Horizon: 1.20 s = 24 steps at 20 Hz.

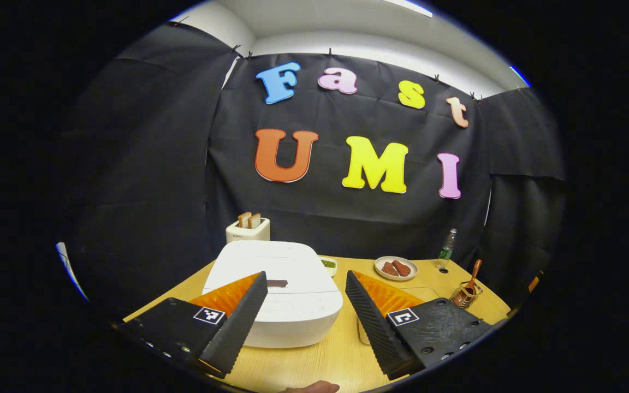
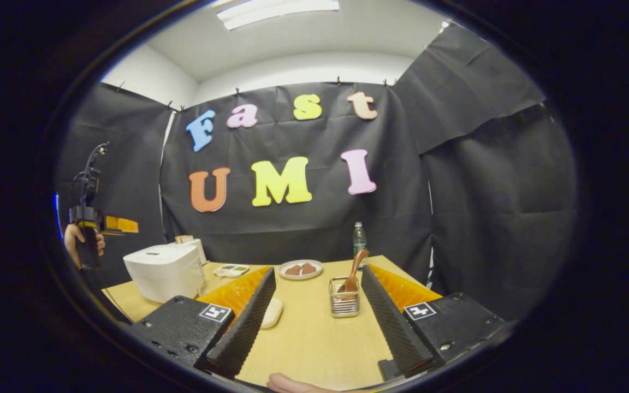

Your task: Close the left gripper, press the button to open the rice cooker; take a wooden spoon from the chopstick holder with the right hand, scoop a spoonful of rice and pour it into the rice cooker, then put the wooden spoon back into the chopstick holder.

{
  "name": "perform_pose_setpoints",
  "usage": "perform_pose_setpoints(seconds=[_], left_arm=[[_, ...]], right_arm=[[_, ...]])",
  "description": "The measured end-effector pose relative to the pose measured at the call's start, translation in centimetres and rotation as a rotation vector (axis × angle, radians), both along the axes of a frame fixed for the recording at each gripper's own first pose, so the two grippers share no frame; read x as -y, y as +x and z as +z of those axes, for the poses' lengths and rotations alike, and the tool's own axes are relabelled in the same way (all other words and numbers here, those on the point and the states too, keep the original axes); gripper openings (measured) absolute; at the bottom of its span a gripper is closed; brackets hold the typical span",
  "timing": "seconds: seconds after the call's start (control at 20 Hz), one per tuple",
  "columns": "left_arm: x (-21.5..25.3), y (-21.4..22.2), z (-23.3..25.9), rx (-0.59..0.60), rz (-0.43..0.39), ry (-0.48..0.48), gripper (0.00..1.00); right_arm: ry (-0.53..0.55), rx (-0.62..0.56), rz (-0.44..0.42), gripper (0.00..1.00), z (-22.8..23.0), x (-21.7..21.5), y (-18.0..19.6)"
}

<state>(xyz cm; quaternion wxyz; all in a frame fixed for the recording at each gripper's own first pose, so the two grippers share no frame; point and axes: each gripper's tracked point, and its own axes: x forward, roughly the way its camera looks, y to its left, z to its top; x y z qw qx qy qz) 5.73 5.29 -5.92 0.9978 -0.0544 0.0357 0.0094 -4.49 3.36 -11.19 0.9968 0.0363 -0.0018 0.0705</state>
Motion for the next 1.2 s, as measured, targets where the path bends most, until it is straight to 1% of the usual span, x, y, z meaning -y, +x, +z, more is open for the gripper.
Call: perform_pose_setpoints(seconds=[0.1,0.3,0.35,0.45,0.55,0.65,0.75,0.85,0.9,0.95,1.15,1.2], left_arm=[[1.1,-2.6,1.1,0.056,-0.013,-0.001,0.93],[1.3,-7.7,0.6,0.083,-0.017,0.012,0.93],[1.2,-8.7,0.7,0.102,-0.008,0.011,0.93],[0.5,-10.5,1.5,0.168,0.036,0.014,0.93],[0.3,-12.1,0.7,0.187,0.050,0.023,0.93],[0.9,-12.9,0.0,0.191,0.033,0.031,0.94],[1.8,-13.2,-0.6,0.183,-0.010,0.070,0.94],[1.8,-13.2,-0.3,0.196,0.003,0.106,0.94],[2.2,-13.1,-0.4,0.192,-0.002,0.120,0.93],[2.7,-13.2,-0.8,0.181,-0.010,0.126,0.94],[4.0,-13.2,-1.3,0.161,-0.025,0.127,0.94],[4.2,-13.0,-1.5,0.156,-0.033,0.129,0.94]], right_arm=[[-0.007,0.015,0.000,0.99,0.6,-0.2,-0.3],[-0.014,0.033,-0.016,1.00,1.3,-0.2,-0.8],[-0.014,0.033,-0.016,1.00,1.3,-0.4,-1.0],[-0.016,0.035,-0.014,0.99,1.5,-0.7,-1.1],[-0.013,0.036,-0.021,0.99,1.5,-0.6,-1.0],[-0.005,0.034,-0.022,0.99,1.4,-0.7,-1.1],[0.001,0.031,-0.024,0.99,1.3,-0.6,-1.1],[-0.008,0.021,-0.038,0.99,1.0,-0.3,-1.1],[-0.015,0.018,-0.036,0.96,1.0,-0.3,-1.2],[-0.021,0.019,-0.032,0.99,1.1,-0.5,-1.4],[-0.031,0.025,-0.037,1.00,1.3,-0.3,-1.5],[-0.034,0.023,-0.034,0.99,1.2,-0.4,-1.5]])
